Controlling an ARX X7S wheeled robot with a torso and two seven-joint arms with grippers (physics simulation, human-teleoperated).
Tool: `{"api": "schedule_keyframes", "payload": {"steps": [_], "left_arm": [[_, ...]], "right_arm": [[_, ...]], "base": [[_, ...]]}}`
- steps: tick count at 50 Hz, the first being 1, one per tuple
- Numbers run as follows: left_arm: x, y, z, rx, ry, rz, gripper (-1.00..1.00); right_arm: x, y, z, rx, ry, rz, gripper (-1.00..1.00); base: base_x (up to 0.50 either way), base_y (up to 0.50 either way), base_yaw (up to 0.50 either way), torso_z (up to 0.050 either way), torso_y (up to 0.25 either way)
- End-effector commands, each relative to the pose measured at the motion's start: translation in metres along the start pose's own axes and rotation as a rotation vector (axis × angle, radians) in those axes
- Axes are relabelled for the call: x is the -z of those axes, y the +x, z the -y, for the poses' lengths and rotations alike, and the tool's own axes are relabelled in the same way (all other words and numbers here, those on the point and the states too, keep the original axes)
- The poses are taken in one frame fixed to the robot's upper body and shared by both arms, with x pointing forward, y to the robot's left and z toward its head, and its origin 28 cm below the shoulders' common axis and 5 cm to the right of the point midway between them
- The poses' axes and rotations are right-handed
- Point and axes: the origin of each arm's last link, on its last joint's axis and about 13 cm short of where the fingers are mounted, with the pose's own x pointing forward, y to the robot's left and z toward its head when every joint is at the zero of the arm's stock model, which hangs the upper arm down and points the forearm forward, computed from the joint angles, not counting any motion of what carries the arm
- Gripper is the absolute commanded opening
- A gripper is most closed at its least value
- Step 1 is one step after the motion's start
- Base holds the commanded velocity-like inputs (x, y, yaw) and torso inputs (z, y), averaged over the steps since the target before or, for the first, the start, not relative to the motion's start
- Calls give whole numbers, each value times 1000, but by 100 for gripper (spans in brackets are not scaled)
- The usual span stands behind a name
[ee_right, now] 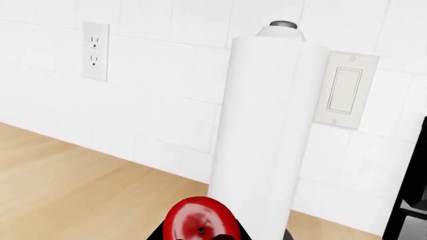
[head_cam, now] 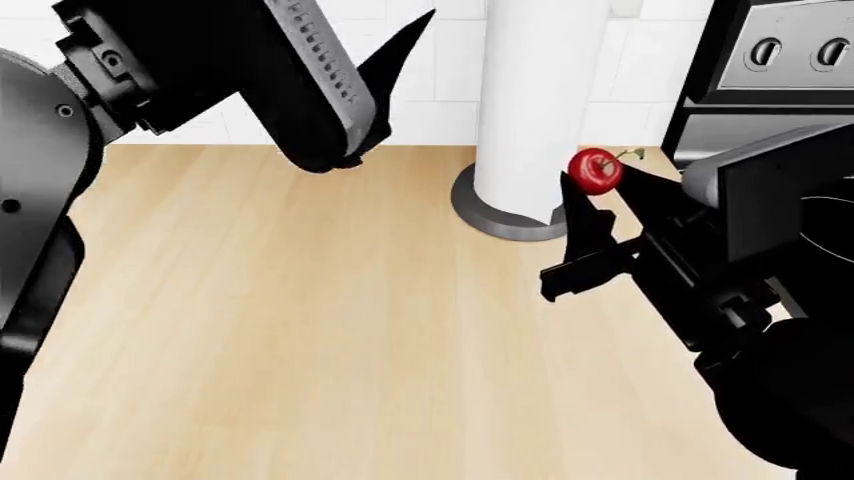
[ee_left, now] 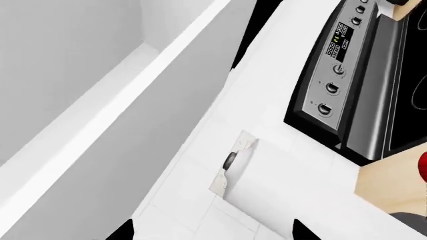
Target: Pick the cherry, apricot from the counter and place them in the cabinet. Then close the cabinet.
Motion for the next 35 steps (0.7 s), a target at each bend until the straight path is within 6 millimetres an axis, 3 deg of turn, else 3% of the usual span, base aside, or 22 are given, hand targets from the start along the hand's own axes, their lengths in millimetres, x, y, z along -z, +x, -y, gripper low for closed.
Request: {"api": "schedule_keyframes", "payload": {"steps": [1, 9, 15, 35], "left_arm": [[-11, -24, 18, -48, -27, 50, 100], [-11, -32, 39, 12, -49, 45, 100], [-7, -36, 38, -24, -43, 1, 100], [14, -35, 36, -63, -84, -74, 100]], "right_arm": [[-1, 2, 0, 4, -11, 6, -100], [-7, 3, -1, 7, -15, 43, -100], [-17, -1, -3, 23, -20, 111, -100], [-90, -31, -19, 78, -121, 347, -100]], "base": [[0, 0, 0, 0, 0], [0, 0, 0, 0, 0], [0, 0, 0, 0, 0], [0, 0, 0, 0, 0]]}}
